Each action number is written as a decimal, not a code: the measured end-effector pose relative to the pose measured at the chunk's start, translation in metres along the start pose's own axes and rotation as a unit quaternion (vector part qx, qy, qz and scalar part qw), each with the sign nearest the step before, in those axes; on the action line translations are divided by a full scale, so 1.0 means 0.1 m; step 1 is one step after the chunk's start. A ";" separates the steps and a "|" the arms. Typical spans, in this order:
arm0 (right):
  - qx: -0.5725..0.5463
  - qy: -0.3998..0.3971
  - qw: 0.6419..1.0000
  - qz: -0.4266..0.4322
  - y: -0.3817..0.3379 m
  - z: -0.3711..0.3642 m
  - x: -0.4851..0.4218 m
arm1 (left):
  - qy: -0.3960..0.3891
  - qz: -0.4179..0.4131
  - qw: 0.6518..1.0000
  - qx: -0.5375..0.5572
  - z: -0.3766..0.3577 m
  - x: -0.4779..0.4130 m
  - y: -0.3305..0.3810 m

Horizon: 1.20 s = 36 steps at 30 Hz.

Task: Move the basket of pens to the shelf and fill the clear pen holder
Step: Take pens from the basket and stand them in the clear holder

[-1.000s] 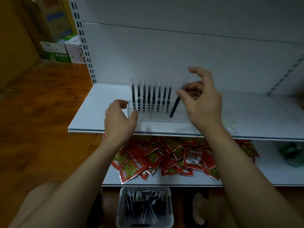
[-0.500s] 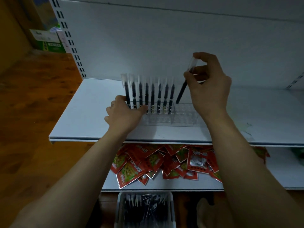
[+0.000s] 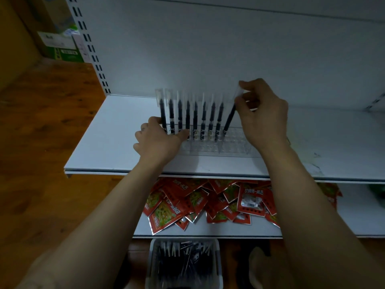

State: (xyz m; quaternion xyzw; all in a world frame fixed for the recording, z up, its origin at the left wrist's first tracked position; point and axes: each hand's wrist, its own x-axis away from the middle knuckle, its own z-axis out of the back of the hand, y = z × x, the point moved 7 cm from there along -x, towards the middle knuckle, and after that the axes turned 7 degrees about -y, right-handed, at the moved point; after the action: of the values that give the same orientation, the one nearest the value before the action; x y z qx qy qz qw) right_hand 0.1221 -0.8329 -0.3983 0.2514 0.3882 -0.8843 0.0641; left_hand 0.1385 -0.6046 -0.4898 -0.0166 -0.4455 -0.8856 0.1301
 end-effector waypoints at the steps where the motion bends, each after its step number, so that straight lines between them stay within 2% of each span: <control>1: 0.001 -0.001 1.000 0.006 -0.02 0.02 0.01 | 0.000 -0.001 1.000 -0.003 0.00 0.01 0.00; 5: 0.045 -0.067 0.997 0.018 -0.07 0.06 0.08 | 0.000 -0.006 1.000 -0.014 0.01 0.02 0.01; 7: 0.086 -0.119 0.989 0.006 -0.06 0.02 0.15 | 0.002 -0.011 1.000 -0.015 0.02 0.05 0.02; 11: 0.092 -0.195 0.976 -0.039 -0.06 -0.04 0.35 | 0.026 -0.020 0.999 -0.007 0.07 0.20 0.02; 16: 0.053 -0.170 0.982 -0.058 -0.15 0.01 0.62 | 0.070 -0.038 0.997 -0.010 0.27 0.52 -0.05; 20: 0.056 -0.203 0.976 -0.049 -0.29 -0.12 0.89 | 0.071 -0.087 0.994 0.008 0.35 0.83 -0.20; 24: 0.061 -0.293 0.952 -0.072 -0.34 -0.44 1.22 | -0.025 -0.118 0.992 0.028 0.19 1.13 -0.34; 27: 0.080 -0.365 0.924 -0.085 -0.22 -0.75 1.49 | -0.084 -0.108 0.989 -0.049 -0.04 1.22 -0.53; 30: 0.091 -0.436 0.888 -0.117 0.03 -1.06 1.83 | -0.139 -0.065 0.980 -0.124 -0.27 1.24 -0.85; 36: 0.048 -0.528 0.808 -0.257 0.68 -1.57 2.87 | -0.244 0.049 0.948 -0.197 -0.64 1.28 -1.74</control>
State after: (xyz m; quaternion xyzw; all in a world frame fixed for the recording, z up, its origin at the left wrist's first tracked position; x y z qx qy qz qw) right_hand -0.0433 -0.7435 -0.6751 -0.3604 0.3017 -0.8825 0.0177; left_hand -0.0223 -0.5837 -0.6459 -0.2793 -0.2788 -0.9172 0.0553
